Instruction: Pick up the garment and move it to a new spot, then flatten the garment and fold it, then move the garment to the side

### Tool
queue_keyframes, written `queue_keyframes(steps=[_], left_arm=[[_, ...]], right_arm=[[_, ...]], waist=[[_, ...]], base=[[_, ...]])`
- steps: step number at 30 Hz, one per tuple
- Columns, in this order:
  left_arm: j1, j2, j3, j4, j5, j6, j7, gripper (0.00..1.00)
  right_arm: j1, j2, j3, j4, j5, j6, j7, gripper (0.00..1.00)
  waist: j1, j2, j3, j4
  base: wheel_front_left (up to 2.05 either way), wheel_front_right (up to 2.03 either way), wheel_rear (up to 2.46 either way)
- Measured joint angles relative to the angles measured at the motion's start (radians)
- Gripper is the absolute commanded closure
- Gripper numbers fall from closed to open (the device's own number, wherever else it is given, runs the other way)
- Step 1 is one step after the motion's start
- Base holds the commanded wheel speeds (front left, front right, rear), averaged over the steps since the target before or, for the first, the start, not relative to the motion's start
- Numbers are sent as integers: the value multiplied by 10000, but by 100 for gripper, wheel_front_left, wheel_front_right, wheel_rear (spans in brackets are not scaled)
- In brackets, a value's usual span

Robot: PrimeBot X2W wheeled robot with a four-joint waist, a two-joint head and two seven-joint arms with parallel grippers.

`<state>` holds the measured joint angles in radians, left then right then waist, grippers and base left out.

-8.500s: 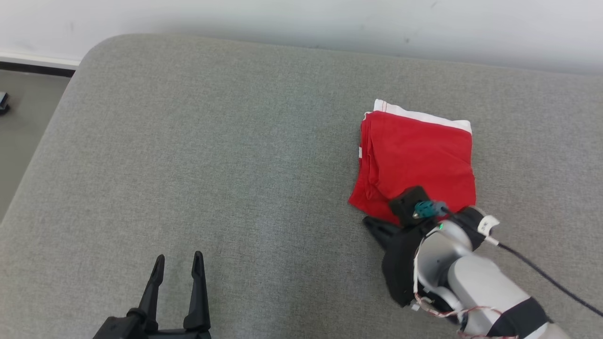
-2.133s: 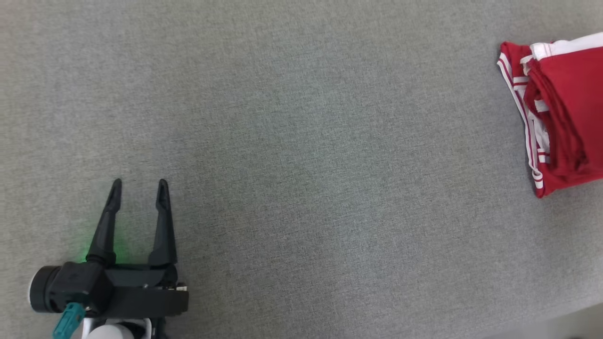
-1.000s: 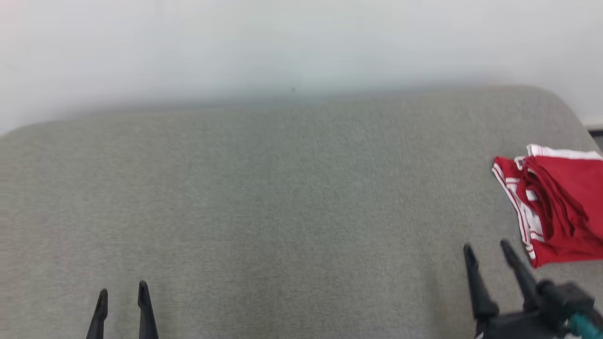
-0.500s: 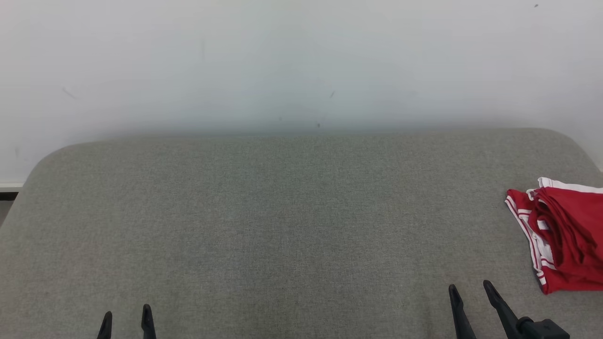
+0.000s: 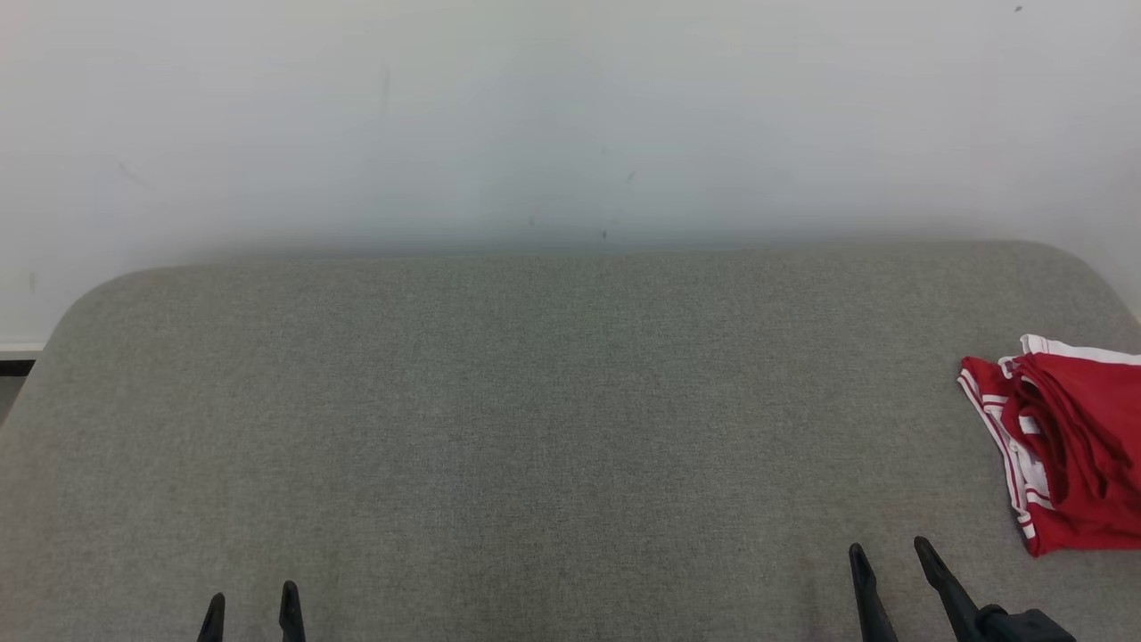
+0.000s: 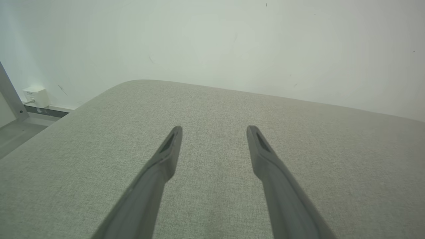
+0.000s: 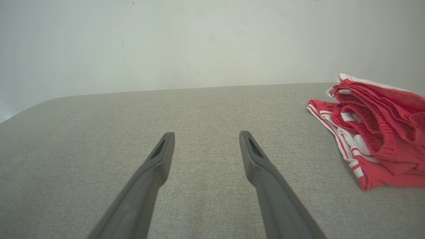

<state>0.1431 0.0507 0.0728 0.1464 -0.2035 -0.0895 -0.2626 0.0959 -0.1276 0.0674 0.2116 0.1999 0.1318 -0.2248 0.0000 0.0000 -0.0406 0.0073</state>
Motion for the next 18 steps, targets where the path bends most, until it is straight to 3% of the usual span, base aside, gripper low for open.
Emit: queue_keyframes(steps=[18], left_arm=[[-36, 0, -92, 48, 102, -84, 0, 0]], right_arm=[[-23, 38, 0, -94, -102, 0, -130, 0]], waist=[[0, 0, 119, 72]], base=[[0, 0, 0]])
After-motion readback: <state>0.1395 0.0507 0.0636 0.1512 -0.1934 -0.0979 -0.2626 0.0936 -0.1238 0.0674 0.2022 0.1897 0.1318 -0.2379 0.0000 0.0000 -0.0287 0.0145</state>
